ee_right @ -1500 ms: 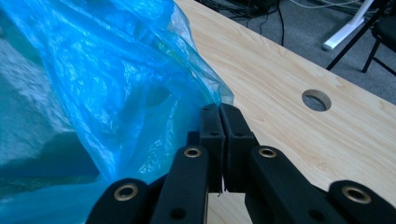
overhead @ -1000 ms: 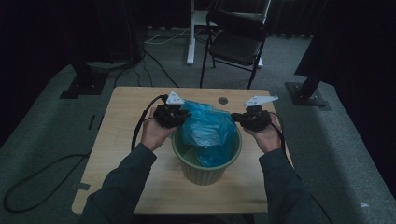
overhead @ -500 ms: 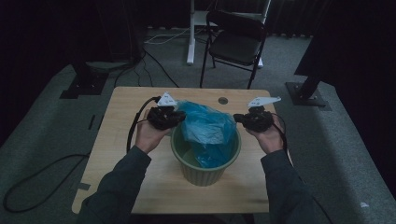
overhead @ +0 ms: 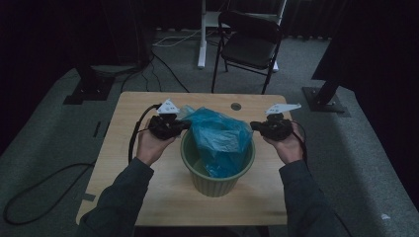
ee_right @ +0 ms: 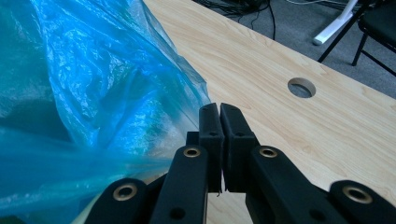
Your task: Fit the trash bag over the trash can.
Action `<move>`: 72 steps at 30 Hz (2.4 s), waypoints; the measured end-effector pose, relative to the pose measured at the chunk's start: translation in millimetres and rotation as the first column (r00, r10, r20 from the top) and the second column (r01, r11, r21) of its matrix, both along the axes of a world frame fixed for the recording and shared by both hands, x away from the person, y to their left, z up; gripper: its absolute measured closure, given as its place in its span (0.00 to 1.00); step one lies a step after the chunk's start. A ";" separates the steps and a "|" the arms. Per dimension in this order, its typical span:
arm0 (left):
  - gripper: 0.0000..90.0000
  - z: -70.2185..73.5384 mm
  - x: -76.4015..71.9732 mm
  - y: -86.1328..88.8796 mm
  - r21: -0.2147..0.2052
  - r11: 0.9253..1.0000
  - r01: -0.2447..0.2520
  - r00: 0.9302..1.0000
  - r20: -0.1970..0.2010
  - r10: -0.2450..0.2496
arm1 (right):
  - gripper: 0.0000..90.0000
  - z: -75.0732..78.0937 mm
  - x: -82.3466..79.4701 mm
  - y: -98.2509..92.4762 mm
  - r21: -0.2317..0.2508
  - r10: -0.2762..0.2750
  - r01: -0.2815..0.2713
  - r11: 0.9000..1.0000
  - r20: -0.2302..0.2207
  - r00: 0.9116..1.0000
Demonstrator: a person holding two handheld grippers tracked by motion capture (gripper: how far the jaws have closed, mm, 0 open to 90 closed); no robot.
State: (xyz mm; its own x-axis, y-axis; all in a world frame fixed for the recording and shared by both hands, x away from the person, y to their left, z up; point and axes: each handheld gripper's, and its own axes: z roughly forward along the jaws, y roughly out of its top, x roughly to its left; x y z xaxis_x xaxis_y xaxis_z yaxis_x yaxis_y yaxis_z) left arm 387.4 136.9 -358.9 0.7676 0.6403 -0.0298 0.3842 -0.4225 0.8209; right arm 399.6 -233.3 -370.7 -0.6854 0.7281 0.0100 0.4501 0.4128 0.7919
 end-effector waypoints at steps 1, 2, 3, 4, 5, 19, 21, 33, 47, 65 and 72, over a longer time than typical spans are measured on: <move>1.00 -0.7 -0.5 2.0 -0.006 1.000 -0.001 1.000 -0.006 0.001 | 0.98 -0.4 -0.6 -1.0 0.001 -0.001 0.001 1.000 0.001 1.000; 1.00 -1.7 -1.4 4.5 -0.012 1.000 -0.004 1.000 -0.011 0.004 | 0.98 -0.4 -1.3 -1.8 0.000 0.000 0.000 1.000 -0.001 1.000; 1.00 -2.7 -2.5 7.1 -0.016 1.000 -0.008 1.000 -0.015 0.008 | 0.98 -0.6 -2.1 -2.5 -0.001 0.000 0.000 1.000 -0.002 1.000; 1.00 -3.8 -3.2 9.7 -0.021 1.000 -0.010 1.000 -0.020 0.009 | 0.98 -0.9 -3.0 -3.5 -0.004 0.001 -0.001 1.000 -0.002 1.000; 1.00 -4.8 -4.0 12.5 -0.026 1.000 -0.011 1.000 -0.028 0.010 | 0.98 -1.2 -4.0 -4.2 -0.004 0.001 -0.001 1.000 -0.005 1.000; 1.00 -22.2 -10.0 37.6 -0.055 0.997 -0.050 0.995 -0.088 0.045 | 1.00 -11.5 -15.6 -16.5 -0.025 0.009 -0.010 1.000 -0.043 0.999; 1.00 -23.5 -10.5 38.9 -0.056 0.997 -0.054 0.995 -0.089 0.048 | 1.00 -12.1 -16.6 -17.7 -0.023 0.008 -0.009 1.000 -0.047 0.999; 0.98 -23.8 -13.2 44.5 -0.085 0.995 -0.053 0.994 -0.103 0.044 | 0.94 -13.2 -21.3 -18.1 -0.036 0.028 -0.030 0.999 -0.059 0.998; 0.81 -7.8 -19.5 29.8 -0.116 0.993 0.003 0.998 -0.061 -0.010 | 0.73 24.3 -26.4 -0.3 0.050 0.078 -0.082 0.995 0.083 0.994; 0.63 4.1 0.1 17.9 -0.132 0.990 -0.050 0.999 -0.005 0.050 | 0.70 30.9 7.3 45.4 -0.021 0.167 -0.166 0.986 0.067 0.984; 0.61 1.4 10.2 3.3 -0.107 0.991 -0.081 0.997 -0.024 0.079 | 0.72 25.1 15.4 57.3 -0.042 0.177 -0.175 0.984 0.049 0.983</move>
State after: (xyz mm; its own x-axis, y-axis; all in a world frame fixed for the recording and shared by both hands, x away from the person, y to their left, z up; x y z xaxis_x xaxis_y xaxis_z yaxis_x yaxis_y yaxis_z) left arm 397.6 140.2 -357.6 0.7124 0.6921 -0.1163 0.4295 -0.2990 0.8521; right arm 415.0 -176.0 -345.6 -0.8019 0.5950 -0.0546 0.3258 0.5120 0.7948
